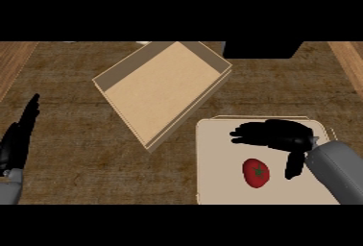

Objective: Pick the tomato from the tray and place it in the cardboard box

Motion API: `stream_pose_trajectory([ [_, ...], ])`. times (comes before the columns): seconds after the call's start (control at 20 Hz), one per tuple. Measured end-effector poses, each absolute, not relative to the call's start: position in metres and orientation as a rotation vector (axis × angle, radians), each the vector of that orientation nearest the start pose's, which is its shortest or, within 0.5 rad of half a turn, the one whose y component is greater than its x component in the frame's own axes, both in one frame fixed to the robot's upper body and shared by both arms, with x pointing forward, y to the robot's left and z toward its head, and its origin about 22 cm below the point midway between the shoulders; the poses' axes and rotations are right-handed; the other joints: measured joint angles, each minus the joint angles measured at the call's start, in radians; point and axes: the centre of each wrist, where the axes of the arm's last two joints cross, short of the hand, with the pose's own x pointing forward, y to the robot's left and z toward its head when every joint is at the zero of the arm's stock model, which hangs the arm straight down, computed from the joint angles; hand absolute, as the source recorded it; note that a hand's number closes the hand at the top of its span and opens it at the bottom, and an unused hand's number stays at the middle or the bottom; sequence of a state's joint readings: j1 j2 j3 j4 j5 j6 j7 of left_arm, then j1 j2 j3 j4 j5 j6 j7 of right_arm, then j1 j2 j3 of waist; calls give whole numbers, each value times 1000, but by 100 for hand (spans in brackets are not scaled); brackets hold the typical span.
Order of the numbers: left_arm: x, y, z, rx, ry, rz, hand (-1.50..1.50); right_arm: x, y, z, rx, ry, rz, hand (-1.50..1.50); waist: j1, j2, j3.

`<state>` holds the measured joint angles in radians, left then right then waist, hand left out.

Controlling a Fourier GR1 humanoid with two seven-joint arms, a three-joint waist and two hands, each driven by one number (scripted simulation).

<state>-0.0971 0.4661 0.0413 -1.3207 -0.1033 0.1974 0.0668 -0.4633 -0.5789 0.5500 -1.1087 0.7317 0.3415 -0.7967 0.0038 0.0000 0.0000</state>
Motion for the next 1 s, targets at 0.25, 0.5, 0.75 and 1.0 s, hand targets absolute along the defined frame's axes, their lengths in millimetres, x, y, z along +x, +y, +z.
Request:
stream_pose_trajectory([
  [0.25,262,360,19,656,-1360,-211,0,314,-266,19,176,-1500,1944,-150,-3,-1,0],
  [0.5,258,359,11,659,-1364,-209,0,301,-255,31,204,-1540,1950,-150,-5,-2,0],
  [0.75,259,362,18,657,-1360,-213,0,287,-260,31,167,-1494,2000,-150,-5,-1,0],
  [1.0,258,360,13,654,-1363,-218,0,280,-246,21,132,-1416,2023,-150,-3,-1,0],
])
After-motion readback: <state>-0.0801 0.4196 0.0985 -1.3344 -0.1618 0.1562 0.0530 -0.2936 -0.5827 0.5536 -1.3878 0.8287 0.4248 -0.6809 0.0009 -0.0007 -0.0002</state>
